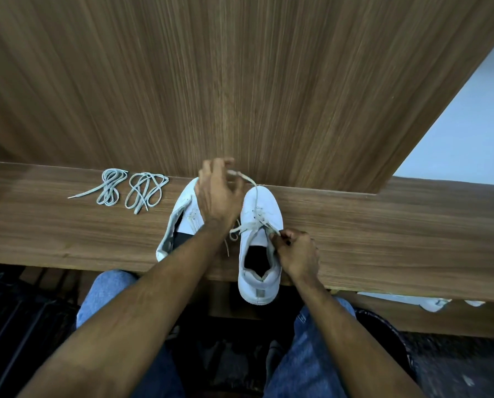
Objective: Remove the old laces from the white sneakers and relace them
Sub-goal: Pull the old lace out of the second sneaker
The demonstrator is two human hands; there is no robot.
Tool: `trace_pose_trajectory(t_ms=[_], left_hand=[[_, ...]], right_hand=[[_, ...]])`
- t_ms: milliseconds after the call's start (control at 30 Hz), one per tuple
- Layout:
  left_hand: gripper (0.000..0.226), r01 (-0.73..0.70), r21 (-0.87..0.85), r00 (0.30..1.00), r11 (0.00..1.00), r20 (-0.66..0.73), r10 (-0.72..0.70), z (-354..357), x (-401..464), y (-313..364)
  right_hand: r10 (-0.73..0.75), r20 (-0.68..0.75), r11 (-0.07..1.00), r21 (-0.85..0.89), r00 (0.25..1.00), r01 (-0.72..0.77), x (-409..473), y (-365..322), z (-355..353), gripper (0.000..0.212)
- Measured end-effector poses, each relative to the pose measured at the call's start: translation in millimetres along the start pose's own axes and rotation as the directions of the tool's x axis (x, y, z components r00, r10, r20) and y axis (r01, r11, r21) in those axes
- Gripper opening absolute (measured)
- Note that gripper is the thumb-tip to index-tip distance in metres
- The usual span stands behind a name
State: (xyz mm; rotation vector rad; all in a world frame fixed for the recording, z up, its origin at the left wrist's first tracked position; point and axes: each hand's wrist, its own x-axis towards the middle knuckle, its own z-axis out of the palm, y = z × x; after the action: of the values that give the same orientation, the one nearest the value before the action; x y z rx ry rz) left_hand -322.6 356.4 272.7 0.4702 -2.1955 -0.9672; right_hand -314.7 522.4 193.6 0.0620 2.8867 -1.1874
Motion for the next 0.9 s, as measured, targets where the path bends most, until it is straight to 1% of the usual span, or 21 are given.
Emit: trace_pose_trajectory(t_ms=[67, 100, 133, 167, 200, 267, 333, 367, 400, 433, 467, 500, 533, 567, 633, 700, 733, 767, 833, 867, 900], left_hand=[[0.024, -0.141, 0.097, 0.974, 0.985, 0.193, 0.120, 8, -15, -12], [0.025, -0.223, 0.153, 0.933, 0.963, 0.319, 0.165, 13, -24, -16], [0.027, -0.299, 0.215, 0.876, 0.930, 0.449, 0.178, 17, -32, -18], [0.030, -0.360, 0.265, 0.817, 0.894, 0.552, 0.166, 21, -39, -18], [0.033, -0.406, 0.308, 0.780, 0.860, 0.608, 0.151, 23, -45, -19], [0.033, -0.476, 0.384, 0.767, 0.791, 0.622, 0.159, 25, -48, -19], [0.032, -0.562, 0.443, 0.752, 0.699, 0.625, 0.209, 26, -46, -19], [0.032, -0.592, 0.447, 0.741, 0.670, 0.630, 0.234, 26, -44, -18], [0.032, -0.590, 0.431, 0.745, 0.683, 0.616, 0.255, 25, -41, -17], [0.029, -0.543, 0.402, 0.782, 0.738, 0.563, 0.269, 24, -37, -15], [0.024, -0.435, 0.347, 0.853, 0.831, 0.455, 0.256, 21, -32, -12], [0.019, -0.280, 0.249, 0.931, 0.927, 0.307, 0.199, 17, -26, -7], [0.015, -0.118, 0.117, 0.982, 0.986, 0.162, 0.098, 13, -17, -3], [0.012, 0.007, -0.003, 0.999, 1.000, 0.051, -0.007, 9, -7, 1], [0.011, 0.132, -0.160, 0.987, 0.978, -0.069, -0.144, 0, 12, 5], [0.007, 0.178, -0.226, 0.975, 0.958, -0.088, -0.202, -9, 27, 8], [0.003, 0.188, -0.210, 0.977, 0.959, -0.062, -0.205, -10, 31, 7], [0.005, 0.194, -0.147, 0.980, 0.970, -0.015, -0.198, -11, 30, 5], [0.021, 0.166, 0.016, 0.980, 0.986, 0.103, -0.167, -8, 17, -2], [0.022, 0.157, 0.034, 0.974, 0.987, 0.162, -0.161, -4, 7, -7], [0.018, 0.167, 0.004, 0.958, 0.986, 0.237, -0.163, -2, -6, -11]], right_hand=[[-0.002, 0.004, 1.000, 0.001, 1.000, 0.002, 0, 0, 0, 0.027], [-0.001, 0.007, 1.000, 0.004, 1.000, 0.001, 0, 0, 0, 0.027], [0.002, 0.012, 1.000, 0.004, 1.000, -0.002, 1, 0, 1, 0.028], [0.006, 0.017, 1.000, 0.002, 1.000, -0.006, 1, 0, 1, 0.027], [0.012, 0.020, 1.000, -0.001, 1.000, -0.012, 1, 0, 1, 0.026], [0.027, 0.022, 1.000, -0.006, 0.999, -0.027, 1, -1, 1, 0.025], [0.036, 0.017, 0.999, -0.003, 0.999, -0.036, 1, -1, 0, 0.024], [0.035, 0.017, 0.999, -0.002, 0.999, -0.035, 1, -1, 0, 0.024], [0.032, 0.017, 1.000, 0.000, 0.999, -0.032, 1, 0, 0, 0.024], [0.025, 0.018, 1.000, 0.002, 1.000, -0.025, 1, 0, 0, 0.025], [0.017, 0.017, 1.000, 0.004, 1.000, -0.017, 1, 0, 1, 0.027], [0.011, 0.014, 1.000, 0.004, 1.000, -0.011, 1, 1, 1, 0.029], [0.007, 0.015, 1.000, 0.003, 1.000, -0.007, 1, 2, 2, 0.030], [0.006, 0.019, 1.000, 0.001, 1.000, -0.006, 2, 2, 2, 0.032], [0.006, 0.025, 1.000, 0.004, 1.000, -0.006, 2, 2, 2, 0.032], [0.000, 0.022, 1.000, 0.010, 1.000, 0.000, 3, 4, 3, 0.033], [0.000, 0.020, 1.000, 0.006, 1.000, 0.000, 3, 4, 2, 0.032], [-0.001, 0.019, 1.000, 0.002, 1.000, 0.001, 3, 4, 2, 0.031], [0.005, 0.021, 1.000, 0.008, 1.000, -0.005, 2, 3, 2, 0.029], [0.012, 0.021, 1.000, 0.015, 1.000, -0.012, 1, 2, 2, 0.028], [0.014, 0.020, 1.000, 0.018, 1.000, -0.014, 1, 1, 1, 0.027]])
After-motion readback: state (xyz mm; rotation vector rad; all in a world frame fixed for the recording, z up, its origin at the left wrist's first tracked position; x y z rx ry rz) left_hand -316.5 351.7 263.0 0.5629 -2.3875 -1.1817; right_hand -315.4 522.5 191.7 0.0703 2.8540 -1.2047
